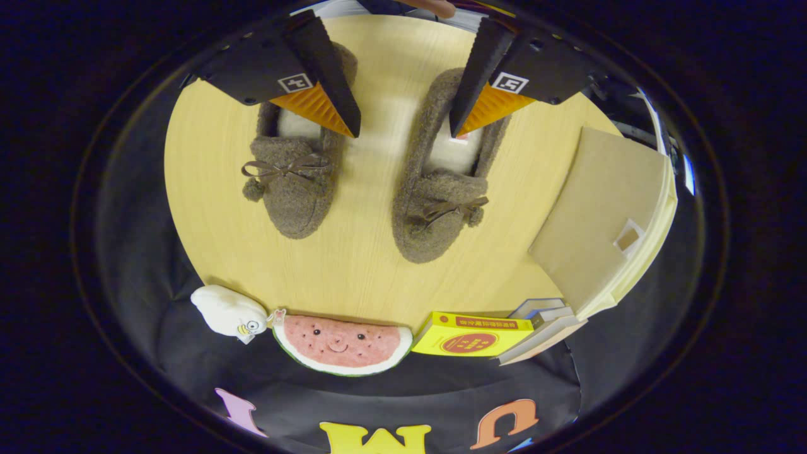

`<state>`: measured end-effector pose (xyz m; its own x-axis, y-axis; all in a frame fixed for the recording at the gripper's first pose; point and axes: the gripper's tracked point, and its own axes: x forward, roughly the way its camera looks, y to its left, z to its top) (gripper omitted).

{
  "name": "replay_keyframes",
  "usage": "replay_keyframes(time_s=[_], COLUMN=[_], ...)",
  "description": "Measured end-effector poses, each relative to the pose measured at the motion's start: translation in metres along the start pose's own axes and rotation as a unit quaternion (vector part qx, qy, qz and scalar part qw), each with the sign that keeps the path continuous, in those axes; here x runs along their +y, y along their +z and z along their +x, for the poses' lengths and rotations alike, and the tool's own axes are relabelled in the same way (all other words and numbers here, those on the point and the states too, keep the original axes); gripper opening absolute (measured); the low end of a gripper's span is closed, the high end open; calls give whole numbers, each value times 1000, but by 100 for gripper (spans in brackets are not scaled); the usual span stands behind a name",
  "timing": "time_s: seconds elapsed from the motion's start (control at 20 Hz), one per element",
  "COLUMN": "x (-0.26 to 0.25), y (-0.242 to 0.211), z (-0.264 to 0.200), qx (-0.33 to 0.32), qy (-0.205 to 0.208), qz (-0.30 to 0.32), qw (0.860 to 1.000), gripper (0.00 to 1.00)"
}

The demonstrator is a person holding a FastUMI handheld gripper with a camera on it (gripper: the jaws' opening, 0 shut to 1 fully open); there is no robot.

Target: Open the storage box then place both shoes into the box .Put the left shoe in first, then the right shoe, with the right side of both shoes facing outward in a uniform manner.

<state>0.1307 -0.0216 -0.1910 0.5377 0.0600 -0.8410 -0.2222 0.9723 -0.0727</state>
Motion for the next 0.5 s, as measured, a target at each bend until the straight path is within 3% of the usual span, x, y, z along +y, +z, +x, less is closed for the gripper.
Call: replay_keyframes(time_s=[0.2,0.35,0.4,0.5], x=[-4,5,8,20], y=[3,4,5,-6], z=[11,19,25,31], qx=[48,75,77,105], qy=[-23,-26,-22,-5], qz=[-8,-12,-15,-9], qw=[999,997,997,994], gripper=[82,62,61,26])
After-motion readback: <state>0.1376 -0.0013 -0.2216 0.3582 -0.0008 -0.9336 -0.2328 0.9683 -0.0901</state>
